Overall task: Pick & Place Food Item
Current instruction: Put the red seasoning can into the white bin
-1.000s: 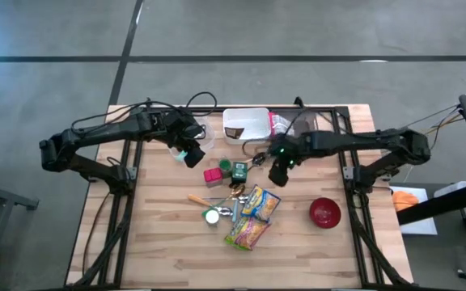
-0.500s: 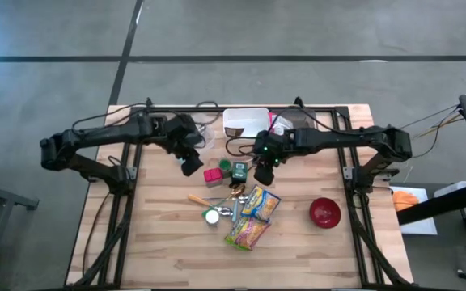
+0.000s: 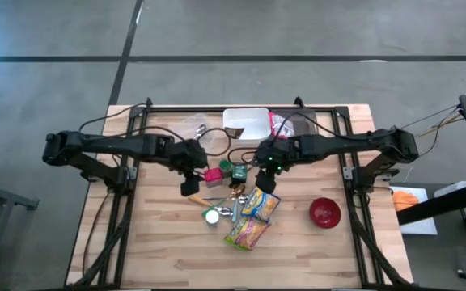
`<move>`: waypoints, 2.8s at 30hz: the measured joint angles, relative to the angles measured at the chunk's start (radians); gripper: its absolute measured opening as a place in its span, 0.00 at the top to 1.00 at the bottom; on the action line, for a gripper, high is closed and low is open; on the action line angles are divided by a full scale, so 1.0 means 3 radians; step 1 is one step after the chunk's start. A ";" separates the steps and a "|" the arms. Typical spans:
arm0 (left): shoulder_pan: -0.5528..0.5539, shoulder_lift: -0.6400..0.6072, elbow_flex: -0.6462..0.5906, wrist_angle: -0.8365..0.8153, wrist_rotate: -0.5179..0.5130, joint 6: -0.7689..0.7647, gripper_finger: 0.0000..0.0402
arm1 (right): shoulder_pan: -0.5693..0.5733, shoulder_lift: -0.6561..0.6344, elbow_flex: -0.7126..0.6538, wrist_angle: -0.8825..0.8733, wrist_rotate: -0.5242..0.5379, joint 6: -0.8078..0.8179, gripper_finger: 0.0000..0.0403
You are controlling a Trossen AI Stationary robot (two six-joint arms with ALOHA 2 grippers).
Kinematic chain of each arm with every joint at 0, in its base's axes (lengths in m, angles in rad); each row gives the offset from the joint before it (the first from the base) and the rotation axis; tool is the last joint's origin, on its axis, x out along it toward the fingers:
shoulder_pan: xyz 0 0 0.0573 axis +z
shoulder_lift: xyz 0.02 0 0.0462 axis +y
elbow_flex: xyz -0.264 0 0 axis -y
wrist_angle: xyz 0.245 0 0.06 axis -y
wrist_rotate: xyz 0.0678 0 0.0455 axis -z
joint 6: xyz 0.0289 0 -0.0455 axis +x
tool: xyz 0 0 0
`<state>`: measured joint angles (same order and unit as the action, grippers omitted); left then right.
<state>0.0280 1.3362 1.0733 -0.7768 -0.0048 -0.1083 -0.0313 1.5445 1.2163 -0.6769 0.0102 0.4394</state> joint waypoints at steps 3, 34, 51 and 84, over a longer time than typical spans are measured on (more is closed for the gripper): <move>-0.0053 0.0095 0.0000 0.0013 -0.0249 -0.0061 0.45 | 0.0051 -0.0070 -0.0009 0.0003 0.0103 0.0049 0.50; -0.0094 0.1123 0.0000 0.0234 -0.0498 0.0078 0.17 | 0.0273 -0.1853 -0.0727 0.0330 0.0764 0.0583 0.50; -0.0085 0.1113 0.0000 0.0195 -0.0402 0.0113 0.49 | 0.0273 -0.1736 -0.0806 0.0456 0.0747 0.0529 0.50; -0.0091 0.0114 0.0907 -0.0041 0.0107 -0.0049 0.49 | 0.0254 -0.0845 -0.0726 0.1809 -0.0107 -0.0025 0.50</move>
<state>0.0006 1.3704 1.3453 -0.7891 0.0273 -0.1230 0.0450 1.2911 0.9984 -0.1343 -0.0219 0.4318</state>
